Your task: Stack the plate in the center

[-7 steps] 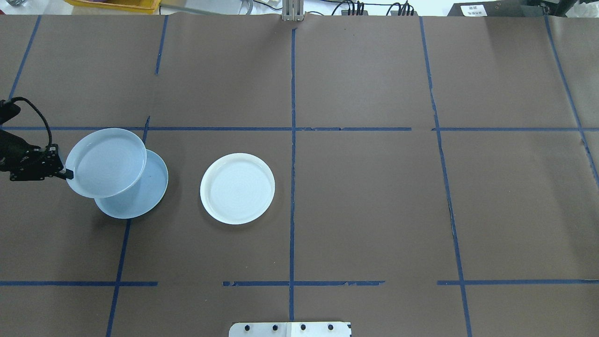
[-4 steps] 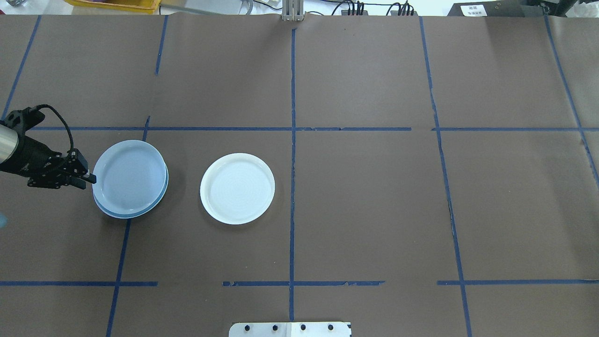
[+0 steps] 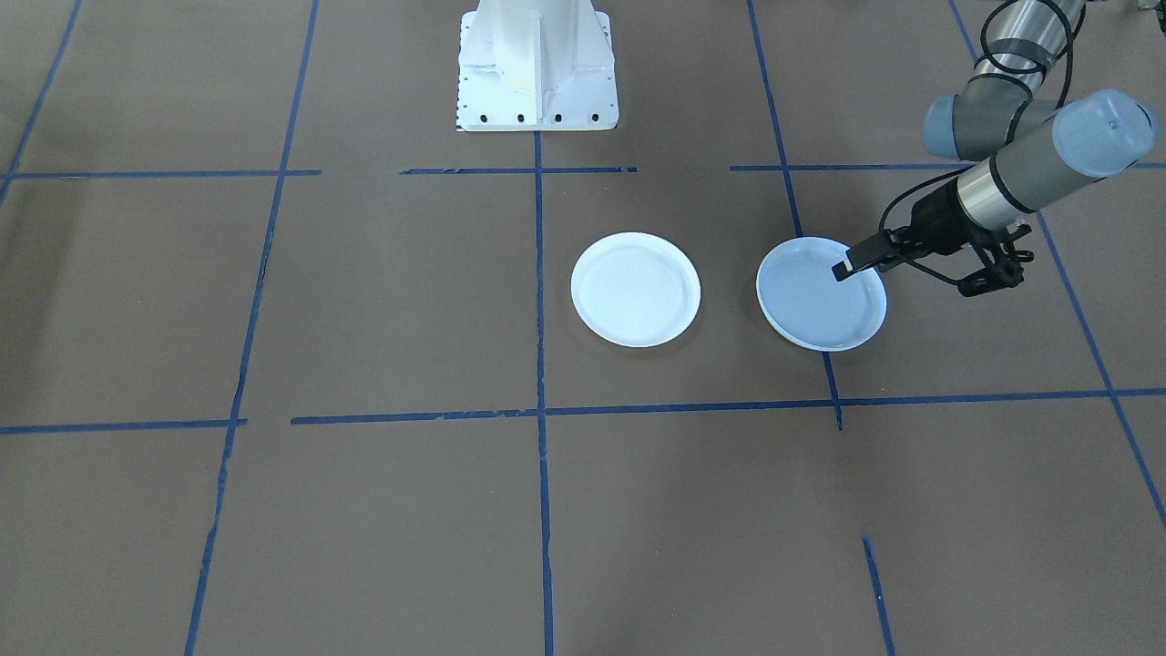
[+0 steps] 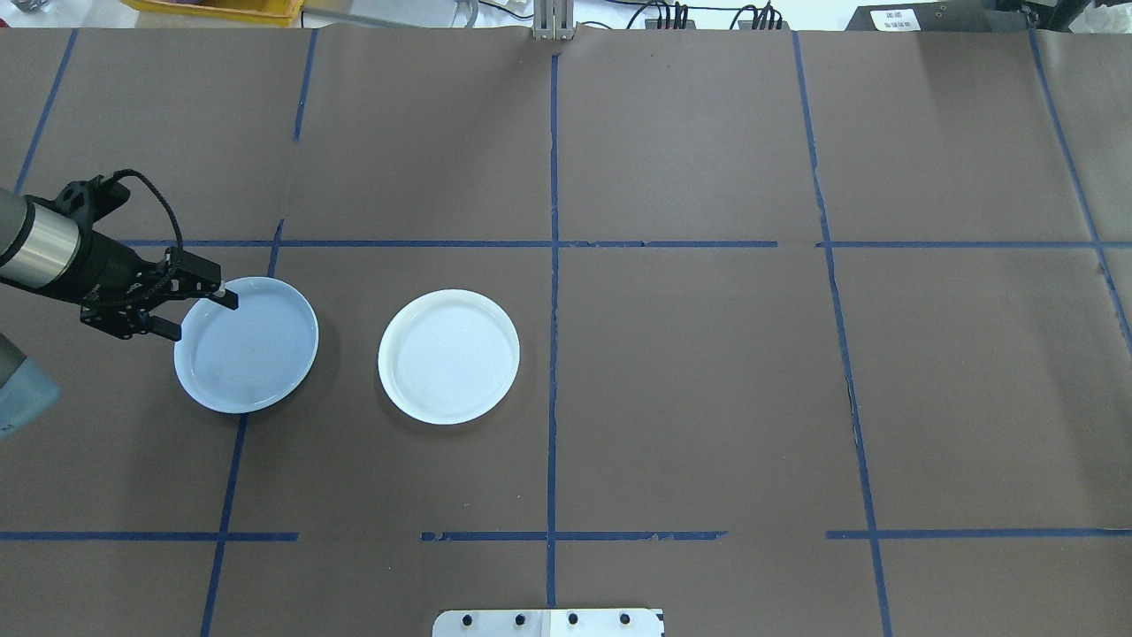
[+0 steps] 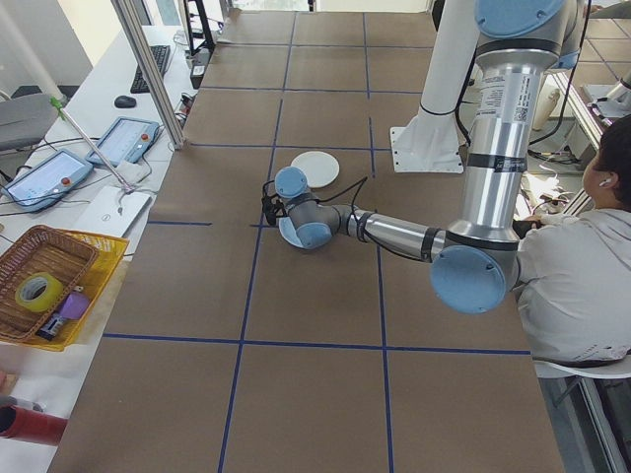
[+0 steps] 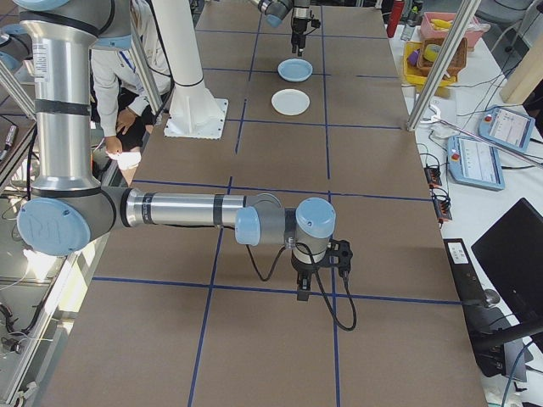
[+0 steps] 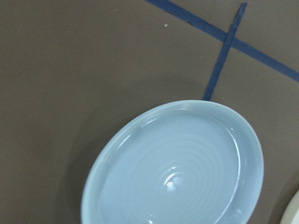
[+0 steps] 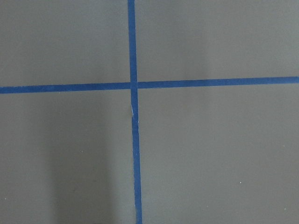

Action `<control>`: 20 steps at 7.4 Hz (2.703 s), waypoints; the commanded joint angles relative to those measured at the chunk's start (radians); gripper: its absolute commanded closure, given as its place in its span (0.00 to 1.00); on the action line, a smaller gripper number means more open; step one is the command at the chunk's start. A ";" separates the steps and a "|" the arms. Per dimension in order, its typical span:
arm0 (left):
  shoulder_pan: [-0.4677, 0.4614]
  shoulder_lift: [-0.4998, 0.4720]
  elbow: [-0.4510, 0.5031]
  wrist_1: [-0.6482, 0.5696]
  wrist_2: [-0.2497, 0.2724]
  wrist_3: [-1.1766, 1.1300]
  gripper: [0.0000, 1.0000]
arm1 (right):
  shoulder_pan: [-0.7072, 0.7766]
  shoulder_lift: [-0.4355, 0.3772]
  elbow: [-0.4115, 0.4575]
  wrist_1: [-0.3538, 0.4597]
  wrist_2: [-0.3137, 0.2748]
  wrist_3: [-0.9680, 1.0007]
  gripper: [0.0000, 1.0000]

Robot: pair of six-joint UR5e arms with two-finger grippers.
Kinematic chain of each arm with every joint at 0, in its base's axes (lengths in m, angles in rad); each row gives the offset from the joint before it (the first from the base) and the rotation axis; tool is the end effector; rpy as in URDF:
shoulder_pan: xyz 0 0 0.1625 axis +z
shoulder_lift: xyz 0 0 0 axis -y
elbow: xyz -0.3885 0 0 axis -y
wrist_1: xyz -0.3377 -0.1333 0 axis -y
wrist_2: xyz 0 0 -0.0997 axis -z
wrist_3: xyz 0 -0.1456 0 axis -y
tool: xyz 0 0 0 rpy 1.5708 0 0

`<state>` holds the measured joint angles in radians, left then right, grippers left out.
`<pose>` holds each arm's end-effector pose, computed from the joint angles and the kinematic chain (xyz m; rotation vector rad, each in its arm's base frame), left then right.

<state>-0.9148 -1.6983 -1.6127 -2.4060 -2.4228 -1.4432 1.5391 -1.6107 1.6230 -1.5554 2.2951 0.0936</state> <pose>0.2963 -0.4239 0.4582 -0.2045 1.1965 -0.2612 0.0233 -0.4258 0.6528 -0.0189 -0.7246 0.0491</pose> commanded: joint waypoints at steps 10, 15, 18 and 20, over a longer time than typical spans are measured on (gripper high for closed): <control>0.326 -0.190 0.036 0.001 0.321 -0.240 0.47 | -0.001 0.000 0.000 0.000 0.001 0.000 0.00; 0.324 -0.190 0.036 0.001 0.312 -0.233 0.99 | -0.001 0.000 0.000 0.000 0.001 0.000 0.00; 0.323 -0.184 0.019 0.001 0.271 -0.232 1.00 | -0.001 0.000 0.000 0.000 0.000 0.000 0.00; 0.246 -0.178 -0.018 -0.002 0.171 -0.229 1.00 | -0.001 0.000 0.000 0.000 0.000 0.000 0.00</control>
<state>-0.6260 -1.8795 -1.6077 -2.4071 -2.2079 -1.6740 1.5386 -1.6107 1.6230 -1.5554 2.2948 0.0934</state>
